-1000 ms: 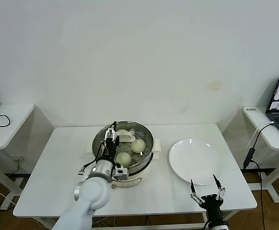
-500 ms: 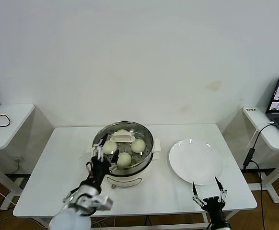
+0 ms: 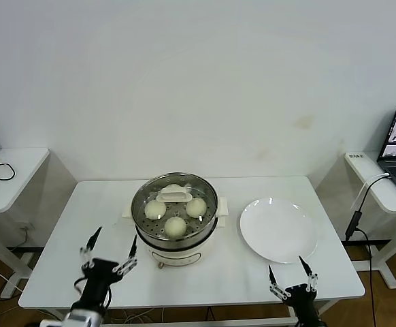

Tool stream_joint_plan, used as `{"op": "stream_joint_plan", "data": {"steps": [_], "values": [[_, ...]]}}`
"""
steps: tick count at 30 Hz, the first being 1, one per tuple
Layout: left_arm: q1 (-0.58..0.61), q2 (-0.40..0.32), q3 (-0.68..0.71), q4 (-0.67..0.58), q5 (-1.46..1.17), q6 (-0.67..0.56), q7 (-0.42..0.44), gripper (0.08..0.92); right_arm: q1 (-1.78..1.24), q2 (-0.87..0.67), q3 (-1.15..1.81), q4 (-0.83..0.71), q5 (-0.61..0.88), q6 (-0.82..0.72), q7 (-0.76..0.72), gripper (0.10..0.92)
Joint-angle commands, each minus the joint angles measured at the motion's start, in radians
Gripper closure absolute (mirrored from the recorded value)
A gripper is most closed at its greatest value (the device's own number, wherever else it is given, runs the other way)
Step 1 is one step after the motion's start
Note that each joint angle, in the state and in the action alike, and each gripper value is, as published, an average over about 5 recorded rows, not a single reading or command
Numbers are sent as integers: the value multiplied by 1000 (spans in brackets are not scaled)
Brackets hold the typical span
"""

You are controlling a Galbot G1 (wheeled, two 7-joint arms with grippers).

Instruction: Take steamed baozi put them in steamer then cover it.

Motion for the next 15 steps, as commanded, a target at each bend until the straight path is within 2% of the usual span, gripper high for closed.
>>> {"op": "stream_joint_plan", "data": {"steps": [1,9,15], "values": [[230,-68,-107,86,-268,-232,-70,177,-41,-46,-14,89,111,-218,-71,203],[245,-82,-114,78,-240,-235,-49,177,-60,-52,-43,127,99,-330,-101,202],[242,-84,-103,95,-235,-230,-44,177,-68,-58,-50,139,94,-292,-107,203]]}}
